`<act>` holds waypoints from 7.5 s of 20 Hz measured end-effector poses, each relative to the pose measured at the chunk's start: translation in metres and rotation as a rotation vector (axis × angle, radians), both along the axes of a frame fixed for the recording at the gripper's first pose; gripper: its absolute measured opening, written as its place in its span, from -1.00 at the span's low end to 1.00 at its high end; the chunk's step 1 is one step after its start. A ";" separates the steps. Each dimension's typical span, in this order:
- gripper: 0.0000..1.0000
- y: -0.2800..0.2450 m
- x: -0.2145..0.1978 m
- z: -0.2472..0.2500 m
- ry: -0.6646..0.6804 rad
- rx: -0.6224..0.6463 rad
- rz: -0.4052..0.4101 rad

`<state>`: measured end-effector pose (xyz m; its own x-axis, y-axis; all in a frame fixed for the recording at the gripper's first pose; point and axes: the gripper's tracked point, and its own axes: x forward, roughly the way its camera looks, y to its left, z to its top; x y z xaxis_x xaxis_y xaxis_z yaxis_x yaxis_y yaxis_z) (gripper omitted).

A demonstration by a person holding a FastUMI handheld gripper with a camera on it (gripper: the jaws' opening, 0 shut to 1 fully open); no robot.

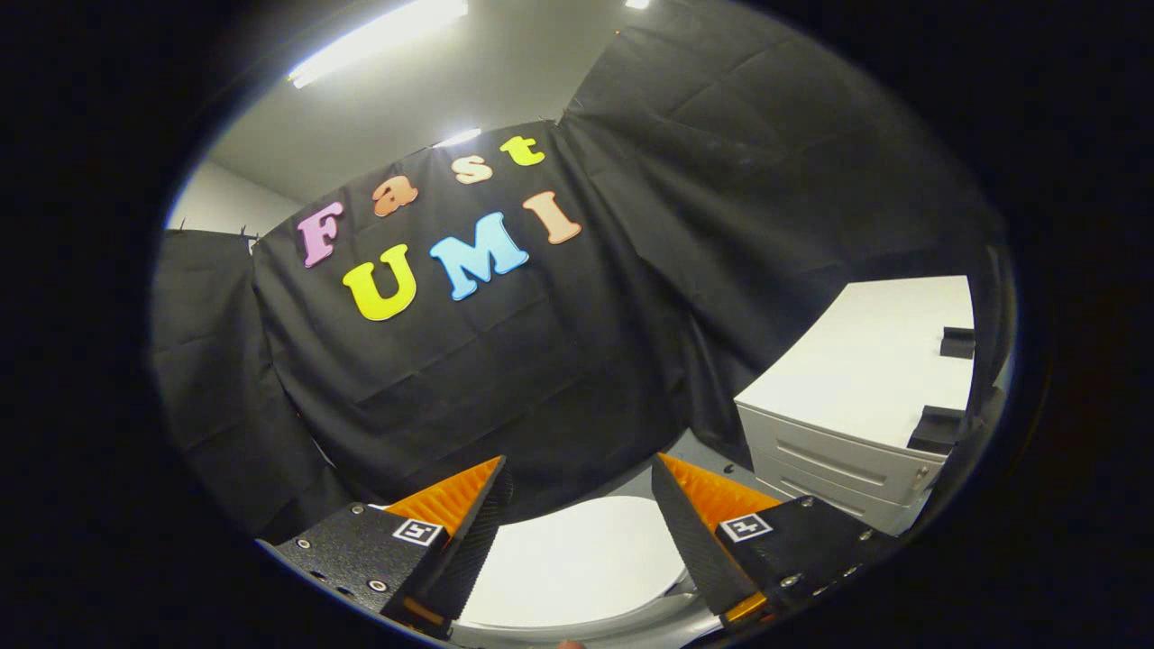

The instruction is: Open the toilet lid.

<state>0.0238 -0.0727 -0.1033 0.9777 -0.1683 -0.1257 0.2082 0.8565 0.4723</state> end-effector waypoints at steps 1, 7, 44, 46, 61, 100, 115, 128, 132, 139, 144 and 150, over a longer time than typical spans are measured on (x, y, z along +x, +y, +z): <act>0.91 -0.003 0.001 -0.008 0.008 0.022 -0.006; 0.92 -0.004 0.011 -0.080 0.105 0.086 -0.007; 0.20 0.014 0.009 -0.346 0.326 0.692 0.099; 0.01 0.016 0.014 -0.344 0.297 0.723 0.107; -0.89 0.023 0.019 -0.337 0.240 0.790 0.123; -1.00 0.052 0.030 -0.184 0.265 0.153 0.204; -1.00 0.124 0.024 -0.083 0.129 -0.200 0.276; -1.00 0.164 0.028 -0.036 0.079 -0.402 0.305; -1.00 0.185 0.028 -0.022 0.045 -0.482 0.331; -1.00 0.214 0.030 -0.002 0.020 -0.600 0.341; -1.00 0.251 0.033 0.018 -0.009 -0.640 0.356; -1.00 0.287 0.037 0.031 -0.054 -0.654 0.357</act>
<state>0.0609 0.2148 -0.0724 0.9889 0.1367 -0.0589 -0.1443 0.9773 -0.1550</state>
